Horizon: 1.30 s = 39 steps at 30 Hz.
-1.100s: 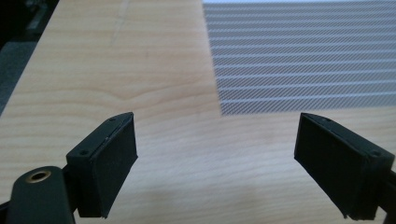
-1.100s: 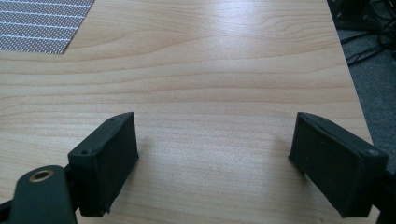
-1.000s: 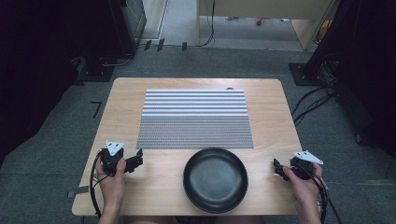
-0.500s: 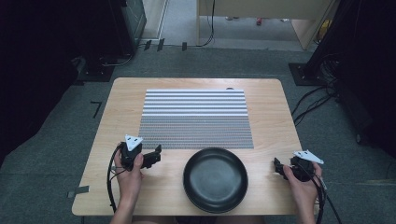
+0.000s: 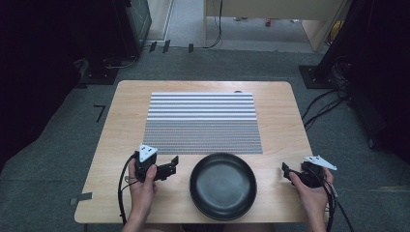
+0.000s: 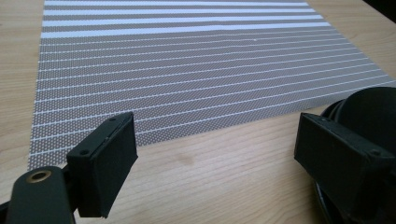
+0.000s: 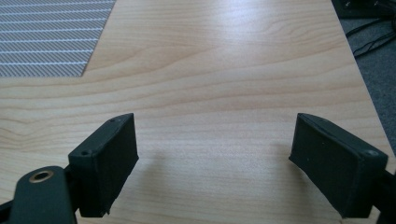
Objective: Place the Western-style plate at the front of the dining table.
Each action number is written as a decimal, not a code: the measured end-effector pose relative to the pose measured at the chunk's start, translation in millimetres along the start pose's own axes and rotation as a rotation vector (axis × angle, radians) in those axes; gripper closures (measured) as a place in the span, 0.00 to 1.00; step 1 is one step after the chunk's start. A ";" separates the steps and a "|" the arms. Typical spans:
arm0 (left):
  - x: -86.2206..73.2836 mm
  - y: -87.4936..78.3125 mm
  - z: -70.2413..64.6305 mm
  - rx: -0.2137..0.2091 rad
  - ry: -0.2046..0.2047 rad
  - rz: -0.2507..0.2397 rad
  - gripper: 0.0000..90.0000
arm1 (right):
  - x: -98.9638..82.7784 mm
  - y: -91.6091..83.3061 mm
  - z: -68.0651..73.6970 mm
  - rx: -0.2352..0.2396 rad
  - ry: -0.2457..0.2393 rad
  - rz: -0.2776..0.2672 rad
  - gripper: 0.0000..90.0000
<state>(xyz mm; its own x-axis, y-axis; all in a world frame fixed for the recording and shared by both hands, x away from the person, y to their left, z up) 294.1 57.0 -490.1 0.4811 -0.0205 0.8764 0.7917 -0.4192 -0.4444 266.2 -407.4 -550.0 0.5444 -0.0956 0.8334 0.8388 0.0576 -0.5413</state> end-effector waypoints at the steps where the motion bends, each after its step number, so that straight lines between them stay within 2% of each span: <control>1: 0.3 -0.5 -1.3 -0.009 -0.009 -0.001 0.14 | 1.9 -1.2 1.6 -0.002 -0.001 -0.007 0.16; 2: 0.9 -1.9 -4.5 -0.026 -0.019 0.000 0.14 | 5.7 -3.9 5.0 -0.002 -0.001 -0.018 0.16; 5: 1.3 -3.0 -9.0 -0.035 -0.018 -0.002 0.14 | 8.9 -6.9 8.5 0.009 0.011 -0.031 0.16; 6: 0.9 -3.1 -13.7 -0.047 -0.012 0.000 0.14 | 12.6 -10.0 12.5 0.038 0.045 -0.044 0.17; 8: -0.1 -2.9 -17.9 -0.057 -0.005 0.007 0.14 | 16.6 -13.2 15.8 0.048 0.059 -0.058 0.17; 12: -1.7 -1.6 -23.3 -0.067 -0.001 0.012 0.14 | 21.4 -17.8 21.1 0.061 0.062 -0.074 0.18; 14: -1.8 -1.9 -28.6 -0.086 -0.011 0.020 0.14 | 25.3 -20.9 26.9 0.082 0.072 -0.082 0.20; 20: -2.4 -2.2 -38.1 -0.104 0.004 0.027 0.14 | 32.3 -26.2 37.7 0.099 0.085 -0.110 0.23; 25: -2.8 -2.5 -42.8 -0.117 0.005 0.032 0.14 | 35.6 -31.0 47.0 0.114 0.076 -0.127 0.26; 28: -2.8 -3.1 -47.5 -0.128 0.010 0.034 0.14 | 38.0 -35.2 57.1 0.160 0.051 -0.148 0.29; 33: -3.7 -2.9 -52.1 -0.140 0.016 0.041 0.14 | 38.8 -39.4 72.3 0.199 -0.006 -0.187 0.45; 37: -4.9 -2.6 -56.4 -0.147 0.025 0.050 0.14 | 38.6 -41.1 80.0 0.224 -0.006 -0.204 0.50; 39: -5.8 -2.5 -59.8 -0.153 0.029 0.057 0.14 | 37.8 -42.3 86.6 0.252 0.001 -0.207 0.51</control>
<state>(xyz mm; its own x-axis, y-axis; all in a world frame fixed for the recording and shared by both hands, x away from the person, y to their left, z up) 266.8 3.9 -483.0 0.5106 -0.0739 0.8566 0.6956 -0.5502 -0.4620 251.6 -327.5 -485.9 0.3626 -0.1315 0.9226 0.9062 0.2810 -0.3161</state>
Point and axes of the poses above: each handheld gripper's, and its own axes: y roughly forward along the jaws, x roughly out of its top, z roughly to its left, the point moved 5 cm from there along y, roughly forward along the jaws, and after that the axes turned 9 degrees about -z, right-handed, at the moved point
